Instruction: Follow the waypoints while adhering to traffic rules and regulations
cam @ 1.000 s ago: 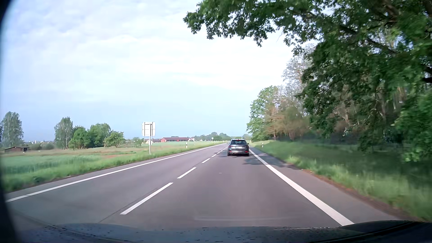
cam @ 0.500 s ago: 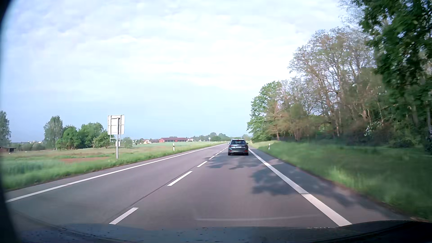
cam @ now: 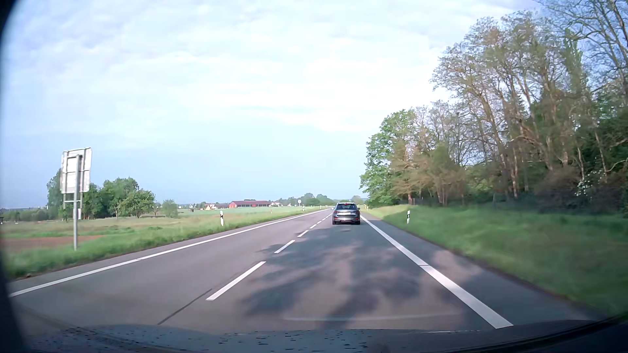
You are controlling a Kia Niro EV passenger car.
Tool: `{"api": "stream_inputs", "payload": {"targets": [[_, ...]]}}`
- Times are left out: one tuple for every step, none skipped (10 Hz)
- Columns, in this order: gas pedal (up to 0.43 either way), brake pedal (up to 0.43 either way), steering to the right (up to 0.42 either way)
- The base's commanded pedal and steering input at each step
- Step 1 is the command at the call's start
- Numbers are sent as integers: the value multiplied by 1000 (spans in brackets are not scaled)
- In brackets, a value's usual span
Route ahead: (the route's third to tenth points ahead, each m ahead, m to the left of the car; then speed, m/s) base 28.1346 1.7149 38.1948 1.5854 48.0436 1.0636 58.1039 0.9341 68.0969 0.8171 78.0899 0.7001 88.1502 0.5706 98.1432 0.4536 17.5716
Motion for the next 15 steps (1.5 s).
{"api": "stream_inputs", "payload": {"targets": [[177, 0, 0], [177, 0, 0], [177, 0, 0], [177, 0, -1], [177, 0, -1], [177, 0, -1], [177, 0, 0], [177, 0, 0], [177, 0, 0], [177, 0, 0], [177, 0, 0], [189, 0, 0], [189, 0, 0], [189, 0, 0], [189, 0, -1]]}}
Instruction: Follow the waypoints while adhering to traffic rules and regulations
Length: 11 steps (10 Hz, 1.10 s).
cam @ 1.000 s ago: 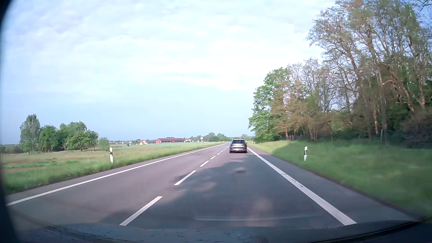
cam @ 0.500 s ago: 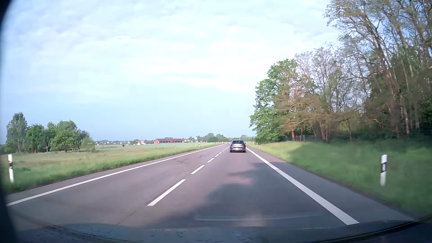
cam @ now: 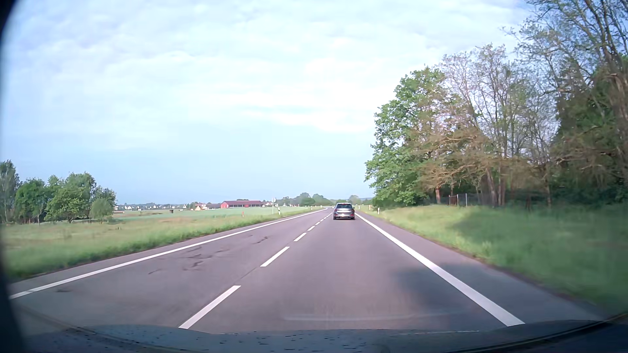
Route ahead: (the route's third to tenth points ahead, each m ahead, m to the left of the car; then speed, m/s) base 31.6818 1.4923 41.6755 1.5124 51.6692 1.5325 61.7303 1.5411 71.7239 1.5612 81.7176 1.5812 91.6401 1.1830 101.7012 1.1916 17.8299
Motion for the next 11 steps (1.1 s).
{"api": "stream_inputs", "payload": {"targets": [[189, 0, 0], [189, 0, 0], [189, 0, 0], [189, 0, -1], [189, 0, 0], [189, 0, 0], [177, 0, 0], [177, 0, -1], [177, 0, 0], [177, 0, -1], [177, 0, -1]]}}
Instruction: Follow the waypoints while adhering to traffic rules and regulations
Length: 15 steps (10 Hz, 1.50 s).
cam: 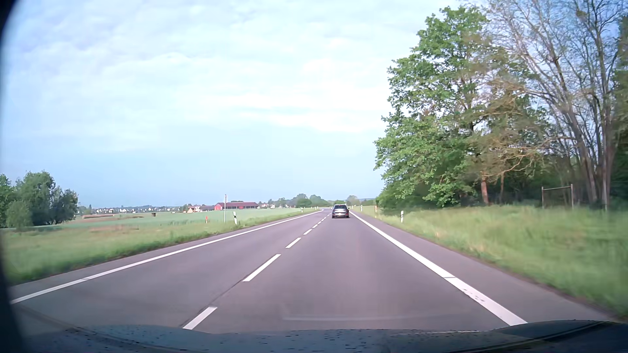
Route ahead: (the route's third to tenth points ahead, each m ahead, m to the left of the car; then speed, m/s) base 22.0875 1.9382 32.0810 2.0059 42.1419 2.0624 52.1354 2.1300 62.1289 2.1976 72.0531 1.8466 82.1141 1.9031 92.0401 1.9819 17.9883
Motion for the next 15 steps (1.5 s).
{"api": "stream_inputs", "payload": {"targets": [[177, 0, -2], [177, 0, -3], [177, 0, -3], [177, 0, -3], [177, 0, -3], [177, 0, -3], [177, 0, -3], [177, 0, -3], [177, 0, -3], [177, 0, -3], [177, 0, -3], [177, 0, -3], [177, 0, -3], [177, 0, -3], [177, 0, -2]]}}
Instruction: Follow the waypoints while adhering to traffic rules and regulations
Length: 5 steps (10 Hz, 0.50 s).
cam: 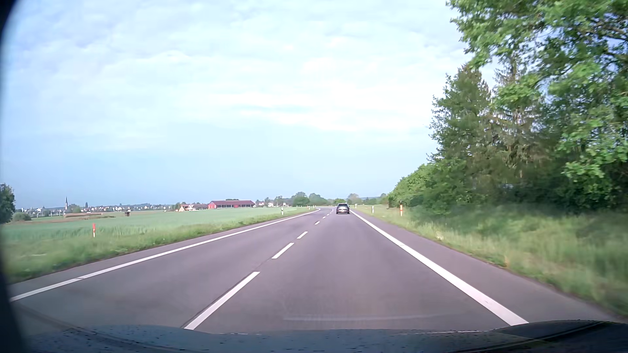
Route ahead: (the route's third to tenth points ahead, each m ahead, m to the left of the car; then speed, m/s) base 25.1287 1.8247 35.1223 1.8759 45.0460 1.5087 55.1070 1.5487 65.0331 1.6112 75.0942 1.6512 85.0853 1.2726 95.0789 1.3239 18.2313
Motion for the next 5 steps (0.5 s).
{"api": "stream_inputs", "payload": {"targets": [[177, 0, -2], [177, 0, -2], [177, 0, -2], [177, 0, -2], [177, 0, -2]]}}
